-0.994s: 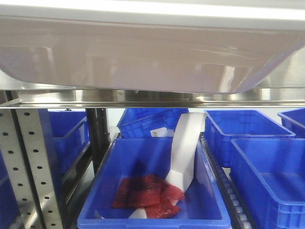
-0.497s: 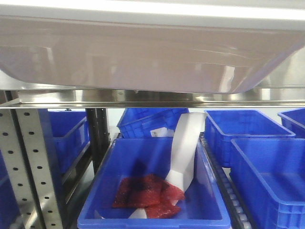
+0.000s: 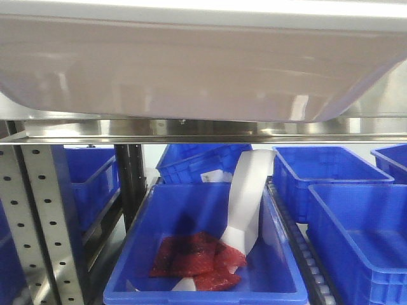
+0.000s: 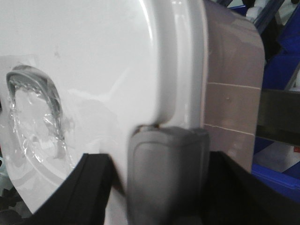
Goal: Grab white bin and place on right shelf
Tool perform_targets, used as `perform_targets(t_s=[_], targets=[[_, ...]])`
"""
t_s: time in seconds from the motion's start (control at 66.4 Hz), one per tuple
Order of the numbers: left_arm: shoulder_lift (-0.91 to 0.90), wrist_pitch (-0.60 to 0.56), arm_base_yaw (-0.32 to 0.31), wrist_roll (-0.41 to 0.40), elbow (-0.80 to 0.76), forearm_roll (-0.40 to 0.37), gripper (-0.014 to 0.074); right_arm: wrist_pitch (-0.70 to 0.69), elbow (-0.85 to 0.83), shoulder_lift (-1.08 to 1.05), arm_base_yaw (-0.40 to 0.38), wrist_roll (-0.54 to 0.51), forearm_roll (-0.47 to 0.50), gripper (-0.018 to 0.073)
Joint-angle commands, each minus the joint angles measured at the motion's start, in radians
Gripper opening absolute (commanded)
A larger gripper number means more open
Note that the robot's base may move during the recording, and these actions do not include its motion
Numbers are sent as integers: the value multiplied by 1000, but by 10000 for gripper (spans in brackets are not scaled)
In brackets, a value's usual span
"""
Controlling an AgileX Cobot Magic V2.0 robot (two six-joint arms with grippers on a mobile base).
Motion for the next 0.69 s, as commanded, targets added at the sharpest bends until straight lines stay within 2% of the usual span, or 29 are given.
perform_targets(t_s=[0.0,0.226,0.422,0.678], targets=[[-12,186,-37,9,-35,-191,242,106,-30,-14,19,-13,221,361],[-12,162,-37,9,-35,-200,242,82,-30,-14,19,-13,231,361],[13,96,-37,9,-35,-284,243,50,-33,-6,19,-8,294,361],[112,88,-37,9,-75,-365,243,51,-137,99,19,19,345,362]])
